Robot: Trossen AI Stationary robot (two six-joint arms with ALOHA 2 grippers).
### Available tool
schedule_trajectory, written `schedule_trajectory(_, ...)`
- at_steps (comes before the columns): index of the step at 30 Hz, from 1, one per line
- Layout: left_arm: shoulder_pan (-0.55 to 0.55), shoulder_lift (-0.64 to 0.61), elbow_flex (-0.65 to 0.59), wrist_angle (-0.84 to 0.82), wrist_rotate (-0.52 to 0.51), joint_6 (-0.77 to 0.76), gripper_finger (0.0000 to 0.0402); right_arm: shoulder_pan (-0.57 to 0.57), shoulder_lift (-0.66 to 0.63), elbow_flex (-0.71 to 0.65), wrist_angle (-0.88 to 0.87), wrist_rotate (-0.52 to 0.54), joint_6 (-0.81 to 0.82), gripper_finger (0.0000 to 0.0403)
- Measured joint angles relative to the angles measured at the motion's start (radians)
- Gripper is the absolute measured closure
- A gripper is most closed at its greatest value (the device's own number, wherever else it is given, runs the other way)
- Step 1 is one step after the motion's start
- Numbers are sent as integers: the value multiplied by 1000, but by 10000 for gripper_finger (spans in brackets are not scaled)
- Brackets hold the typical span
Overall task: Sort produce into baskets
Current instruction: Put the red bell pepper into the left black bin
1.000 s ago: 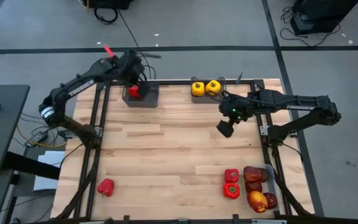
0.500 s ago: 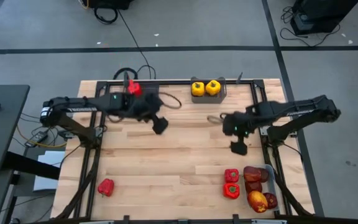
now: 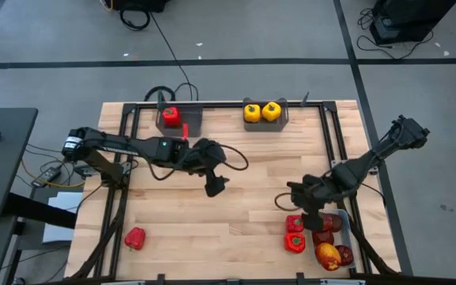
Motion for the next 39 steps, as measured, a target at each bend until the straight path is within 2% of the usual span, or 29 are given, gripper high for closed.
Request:
schedule_trajectory(4,2,40,0,45,64,110,11,62,26,-17,52,41,174,64)
schedule_trajectory(8,1,71,0,72,135,175,11,97,96,-18,55,38,313,81)
schedule_trajectory(15,1,81,0,47,146,217,11,103,196,-5,85,18,487,138)
schedule_trajectory(22,2,81,0,32,147,287,11,74,247,-1,109,-6,593,216)
schedule_trajectory(29,2,81,0,-22,148,291,11,61,249,-2,68,-48,668,293)
schedule_trajectory(37,2,81,0,-55,145,268,11,55,244,-3,31,-63,650,390)
schedule_trajectory(39,2,81,0,-54,140,248,11,49,242,1,26,-55,632,394)
